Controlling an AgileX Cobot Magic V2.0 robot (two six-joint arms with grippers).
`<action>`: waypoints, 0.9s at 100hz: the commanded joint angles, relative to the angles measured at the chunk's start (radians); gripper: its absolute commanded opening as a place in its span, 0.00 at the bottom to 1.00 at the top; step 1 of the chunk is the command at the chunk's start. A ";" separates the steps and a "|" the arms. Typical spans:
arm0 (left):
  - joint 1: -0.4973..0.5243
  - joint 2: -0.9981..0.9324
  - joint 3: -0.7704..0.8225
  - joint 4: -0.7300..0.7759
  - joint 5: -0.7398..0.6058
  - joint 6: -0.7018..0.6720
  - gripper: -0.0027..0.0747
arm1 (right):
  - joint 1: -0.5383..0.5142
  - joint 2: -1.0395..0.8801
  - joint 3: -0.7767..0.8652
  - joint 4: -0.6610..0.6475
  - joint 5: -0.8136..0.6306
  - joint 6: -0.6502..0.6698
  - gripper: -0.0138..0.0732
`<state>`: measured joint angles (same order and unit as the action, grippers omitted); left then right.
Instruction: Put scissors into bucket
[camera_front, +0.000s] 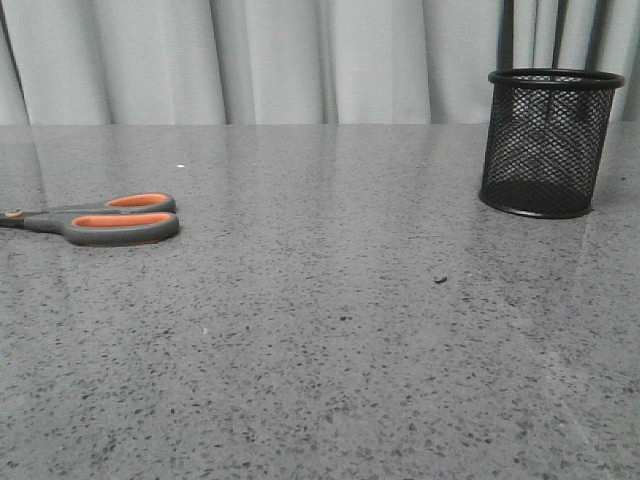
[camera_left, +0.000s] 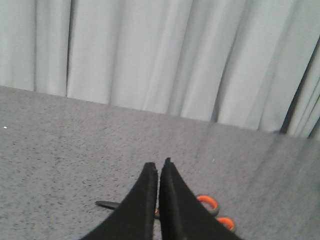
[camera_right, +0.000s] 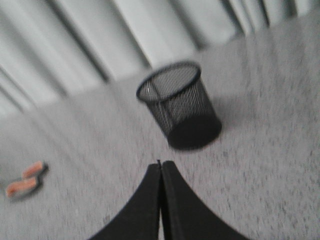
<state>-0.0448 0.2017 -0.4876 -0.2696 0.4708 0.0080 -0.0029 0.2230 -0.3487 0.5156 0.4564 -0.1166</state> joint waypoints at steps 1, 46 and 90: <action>0.006 0.129 -0.149 0.030 0.059 0.092 0.01 | -0.005 0.129 -0.123 -0.047 0.072 -0.001 0.10; 0.006 0.466 -0.372 -0.116 0.304 0.293 0.05 | -0.005 0.440 -0.337 -0.120 0.223 -0.039 0.34; 0.006 0.675 -0.434 -0.275 0.383 0.529 0.47 | -0.005 0.474 -0.346 -0.120 0.221 -0.047 0.75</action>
<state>-0.0448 0.8155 -0.8563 -0.4880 0.8641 0.4598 -0.0029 0.6926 -0.6601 0.3870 0.7350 -0.1467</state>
